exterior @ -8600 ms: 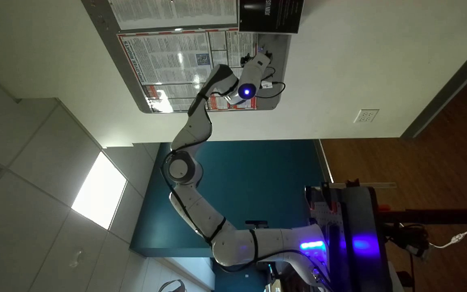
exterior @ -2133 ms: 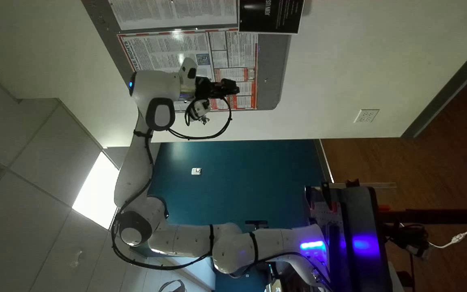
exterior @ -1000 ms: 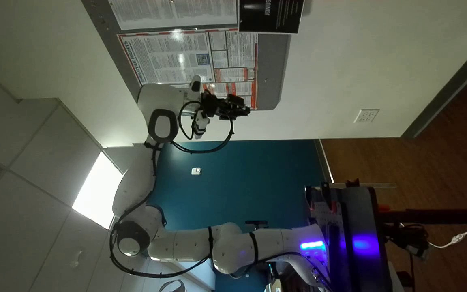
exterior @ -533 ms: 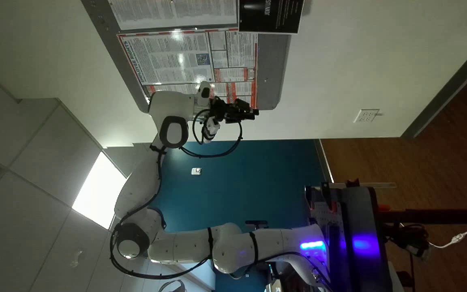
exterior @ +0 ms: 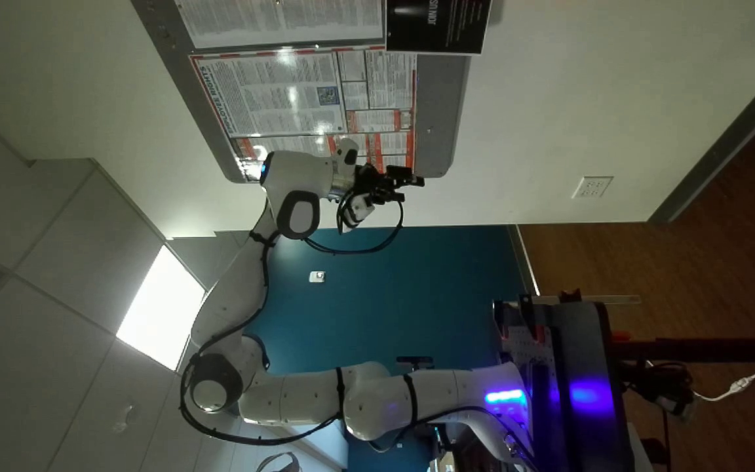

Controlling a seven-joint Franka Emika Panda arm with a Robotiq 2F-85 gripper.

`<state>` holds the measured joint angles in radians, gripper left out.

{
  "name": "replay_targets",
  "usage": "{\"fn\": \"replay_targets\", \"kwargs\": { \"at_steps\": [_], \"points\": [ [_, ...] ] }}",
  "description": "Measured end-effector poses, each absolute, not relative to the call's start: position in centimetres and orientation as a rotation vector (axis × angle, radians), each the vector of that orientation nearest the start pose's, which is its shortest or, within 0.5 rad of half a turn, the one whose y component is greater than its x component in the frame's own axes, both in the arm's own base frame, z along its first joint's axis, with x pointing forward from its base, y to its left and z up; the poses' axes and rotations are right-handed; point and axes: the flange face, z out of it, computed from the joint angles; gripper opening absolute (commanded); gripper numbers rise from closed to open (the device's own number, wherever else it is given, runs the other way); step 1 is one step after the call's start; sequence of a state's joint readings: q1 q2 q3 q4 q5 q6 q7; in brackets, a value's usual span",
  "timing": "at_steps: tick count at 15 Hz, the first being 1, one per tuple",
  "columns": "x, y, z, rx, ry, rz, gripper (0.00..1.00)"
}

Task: Pull out the pin from the board

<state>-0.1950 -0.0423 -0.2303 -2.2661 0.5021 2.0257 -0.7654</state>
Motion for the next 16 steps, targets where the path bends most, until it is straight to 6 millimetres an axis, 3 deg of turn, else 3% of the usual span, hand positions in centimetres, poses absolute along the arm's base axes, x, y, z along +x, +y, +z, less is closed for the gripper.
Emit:
{"fn": "replay_targets", "kwargs": {
  "at_steps": [6, 16],
  "points": [
    [47.9, -16.1, 36.6, -2.567, 0.052, -0.282, 1.0],
    [48.0, -16.0, 36.6, -2.558, 0.063, -0.293, 1.0]
  ]
}}
